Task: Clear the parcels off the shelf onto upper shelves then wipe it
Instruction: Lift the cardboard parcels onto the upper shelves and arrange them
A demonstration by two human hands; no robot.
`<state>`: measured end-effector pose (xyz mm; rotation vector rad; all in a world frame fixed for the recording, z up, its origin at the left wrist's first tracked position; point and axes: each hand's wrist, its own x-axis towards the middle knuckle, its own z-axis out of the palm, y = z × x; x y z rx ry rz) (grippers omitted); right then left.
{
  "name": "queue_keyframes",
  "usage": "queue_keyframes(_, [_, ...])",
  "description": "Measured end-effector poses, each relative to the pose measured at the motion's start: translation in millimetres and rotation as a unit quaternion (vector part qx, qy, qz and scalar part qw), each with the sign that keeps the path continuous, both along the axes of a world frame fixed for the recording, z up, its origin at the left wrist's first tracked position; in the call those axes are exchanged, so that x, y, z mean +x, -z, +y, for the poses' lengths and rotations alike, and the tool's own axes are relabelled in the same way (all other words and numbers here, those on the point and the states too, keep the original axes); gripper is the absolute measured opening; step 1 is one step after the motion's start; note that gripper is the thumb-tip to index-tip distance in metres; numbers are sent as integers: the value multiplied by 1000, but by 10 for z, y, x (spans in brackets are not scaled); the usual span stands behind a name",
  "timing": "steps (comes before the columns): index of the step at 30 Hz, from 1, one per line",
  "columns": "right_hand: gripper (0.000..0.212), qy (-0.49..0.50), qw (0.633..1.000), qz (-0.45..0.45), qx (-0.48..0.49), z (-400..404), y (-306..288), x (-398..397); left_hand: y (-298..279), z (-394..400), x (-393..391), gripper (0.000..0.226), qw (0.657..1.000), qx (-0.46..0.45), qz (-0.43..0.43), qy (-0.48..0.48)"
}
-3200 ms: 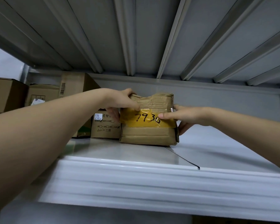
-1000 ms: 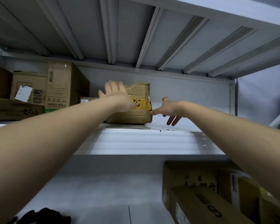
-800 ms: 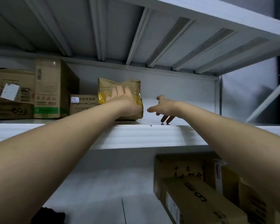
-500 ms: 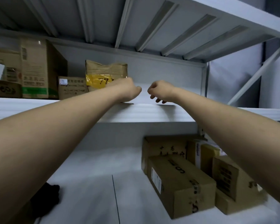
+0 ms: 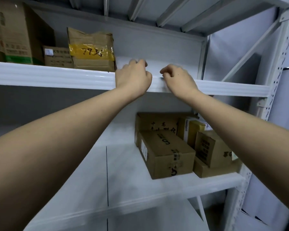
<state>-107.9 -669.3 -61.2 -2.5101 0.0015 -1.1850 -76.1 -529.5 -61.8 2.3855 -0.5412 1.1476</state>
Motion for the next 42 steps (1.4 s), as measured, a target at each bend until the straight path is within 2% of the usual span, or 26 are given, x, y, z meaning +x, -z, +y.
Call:
queue_keyframes(3, [36,-17,1000,-17,9,-99,265,-80,212,-115,-86,43,999,-15,-42,19])
queue_keyframes(6, [38,-34,998,-37,34,-171,585,-168,515,-276,-167,47,996,-43,-48,64])
queue_keyframes(11, [40,-31,997,-74,10,-202,1309,-217,1160,-538,-239,57,989,-99,-15,109])
queue_keyframes(18, [39,8,998,28,52,-420,2108,-3,1958,-723,73,58,989,-72,104,80])
queue_keyframes(24, [40,62,992,93,65,-596,2503,271,2484,-770,479,61,983,-32,166,66])
queue_keyframes(27, [39,90,985,128,75,-686,2643,412,2694,-799,645,64,971,-54,221,76])
queue_keyframes(32, [46,144,969,170,110,-852,2829,615,2934,-937,903,74,917,-118,370,93])
queue_keyframes(36, [57,187,951,207,134,-1103,2908,737,3029,-1088,1087,77,836,-222,493,92])
queue_keyframes(39, [60,203,943,230,125,-1329,2936,824,3091,-1167,1217,75,769,-310,551,93])
queue_keyframes(42, [62,198,935,253,146,-1525,2949,923,3172,-1222,1336,75,718,-349,594,101])
